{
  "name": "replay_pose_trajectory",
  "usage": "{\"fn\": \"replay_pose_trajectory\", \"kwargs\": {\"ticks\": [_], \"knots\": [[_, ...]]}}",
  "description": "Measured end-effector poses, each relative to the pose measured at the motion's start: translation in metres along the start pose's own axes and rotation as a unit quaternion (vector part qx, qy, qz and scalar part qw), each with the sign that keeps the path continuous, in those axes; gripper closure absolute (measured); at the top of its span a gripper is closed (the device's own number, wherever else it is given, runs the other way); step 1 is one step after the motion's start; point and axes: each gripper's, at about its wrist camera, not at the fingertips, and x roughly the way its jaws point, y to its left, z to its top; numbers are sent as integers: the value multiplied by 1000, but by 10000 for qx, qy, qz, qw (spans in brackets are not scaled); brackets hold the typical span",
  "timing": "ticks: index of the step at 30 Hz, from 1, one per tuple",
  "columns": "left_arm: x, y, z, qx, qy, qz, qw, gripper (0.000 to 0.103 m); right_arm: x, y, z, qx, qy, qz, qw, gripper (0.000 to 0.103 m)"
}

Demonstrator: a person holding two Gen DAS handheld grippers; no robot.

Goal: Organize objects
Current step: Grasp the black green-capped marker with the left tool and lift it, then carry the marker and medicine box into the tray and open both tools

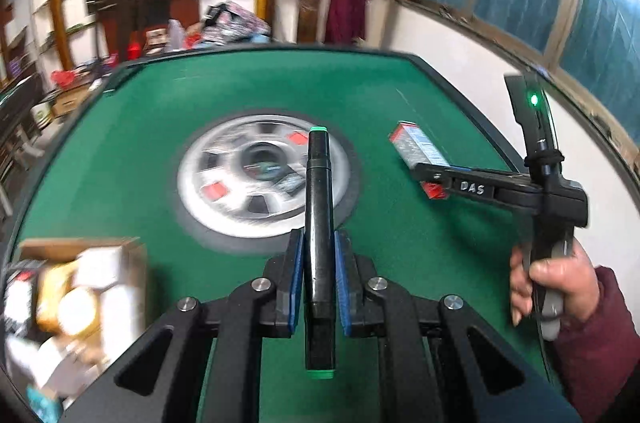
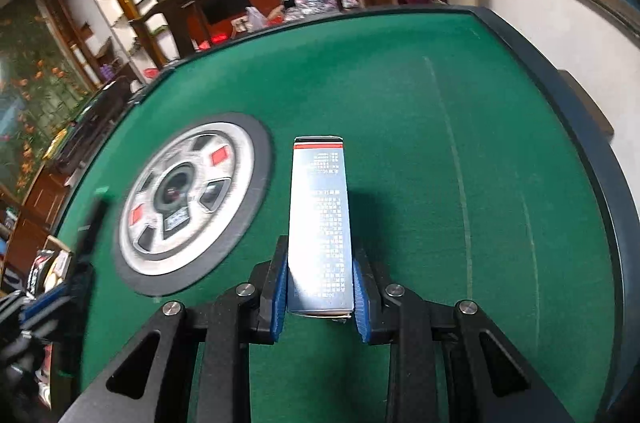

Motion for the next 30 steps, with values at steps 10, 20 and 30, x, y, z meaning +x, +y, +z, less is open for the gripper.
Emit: {"fn": "replay_pose_trajectory", "kwargs": {"ticks": [10,20,30], "knots": [[-101,121,-57,-768,-232,1010,9916,88,-40,135,-39,-826,113,1106,9904,73],[-126,171,-129,-1295,-2,1293,9831,88,-57,266,-115,-1716,622,2022,9622,73],[-119,185,-157,-1390,127,1266,9821,88,-42,316,-158,-1946,1042,2018,9542,73]]}}
